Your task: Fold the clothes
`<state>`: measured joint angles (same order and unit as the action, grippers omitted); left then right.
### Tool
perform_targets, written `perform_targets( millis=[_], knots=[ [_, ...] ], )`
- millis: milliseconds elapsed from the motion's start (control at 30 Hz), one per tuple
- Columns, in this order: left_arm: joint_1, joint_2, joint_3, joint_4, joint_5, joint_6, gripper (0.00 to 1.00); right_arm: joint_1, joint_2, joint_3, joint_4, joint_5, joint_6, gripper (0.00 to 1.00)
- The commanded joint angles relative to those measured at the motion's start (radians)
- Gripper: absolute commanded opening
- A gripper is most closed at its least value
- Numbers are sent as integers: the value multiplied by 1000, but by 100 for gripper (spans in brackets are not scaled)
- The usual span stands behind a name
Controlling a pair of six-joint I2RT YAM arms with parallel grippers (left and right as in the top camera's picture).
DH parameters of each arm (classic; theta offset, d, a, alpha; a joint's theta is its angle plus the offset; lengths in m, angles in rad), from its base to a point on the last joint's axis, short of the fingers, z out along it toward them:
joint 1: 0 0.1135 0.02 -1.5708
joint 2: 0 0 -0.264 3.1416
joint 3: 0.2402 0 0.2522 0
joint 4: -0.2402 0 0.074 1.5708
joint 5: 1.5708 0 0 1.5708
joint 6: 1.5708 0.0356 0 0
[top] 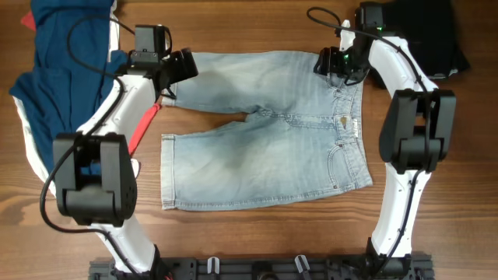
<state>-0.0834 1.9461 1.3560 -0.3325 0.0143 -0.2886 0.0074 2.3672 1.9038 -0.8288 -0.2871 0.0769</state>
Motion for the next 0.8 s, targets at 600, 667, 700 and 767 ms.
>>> perform_targets(
  millis=[600,667,700,767],
  knots=[
    [-72,69,-2,-174,145,-34,55,193,-60,148,190,-209,-94,84],
    [-72,96,-2,-174,145,-65,49,206,-60,148,220,-208,-72,83],
    [-71,110,-2,-172,146,-75,46,209,-60,148,227,-212,-68,82],
    [-68,143,-2,-159,142,-106,40,220,-60,148,237,-216,-70,81]
  ],
)
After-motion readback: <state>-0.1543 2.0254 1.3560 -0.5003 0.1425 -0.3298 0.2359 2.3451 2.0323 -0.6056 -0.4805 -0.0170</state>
